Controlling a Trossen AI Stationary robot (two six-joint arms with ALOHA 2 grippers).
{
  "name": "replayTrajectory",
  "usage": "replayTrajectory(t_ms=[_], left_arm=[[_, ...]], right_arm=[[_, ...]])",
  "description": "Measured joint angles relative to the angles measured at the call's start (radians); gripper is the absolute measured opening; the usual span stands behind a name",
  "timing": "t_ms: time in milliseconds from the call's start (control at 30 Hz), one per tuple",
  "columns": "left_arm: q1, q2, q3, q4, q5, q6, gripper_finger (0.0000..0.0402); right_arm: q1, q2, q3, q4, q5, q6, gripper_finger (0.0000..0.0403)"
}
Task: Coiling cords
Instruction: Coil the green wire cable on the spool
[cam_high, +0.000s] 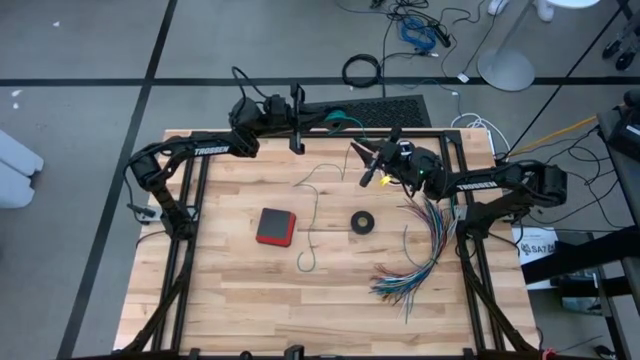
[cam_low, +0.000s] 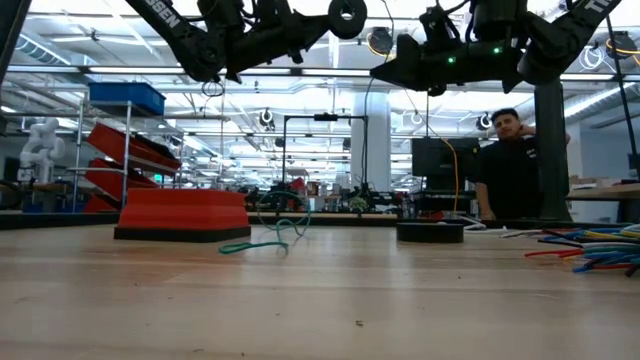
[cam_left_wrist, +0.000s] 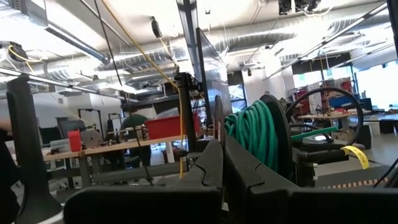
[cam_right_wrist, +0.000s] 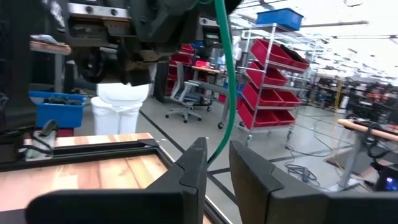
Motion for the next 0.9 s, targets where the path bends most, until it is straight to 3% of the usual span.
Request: replayTrajectory(t_ms=[233,533,667,900], left_arm=[[0.000,0.000,0.000,0.012,-0.002,0.000,0.0000],[0.000,0.000,0.000,0.028,-0.008,-0.004,0.0000],[0.000,0.000,0.000,0.028,-0.011,-0.003,0.0000],[-0.014,0.000,0.000,0.026,-0.087,0.029,0.0000]], right_arm=[[0.000,0.000,0.000,-0.005,0.052,-0.003,0.0052],[0.000,0.000,0.000,-0.003,0.072,-0.005,0.0005],[0.001,0.000,0.000,0.003,0.118,-0.009,0.0001],[-0.014,0.018,0.026,-0.010,0.152,0.050,0.0001]])
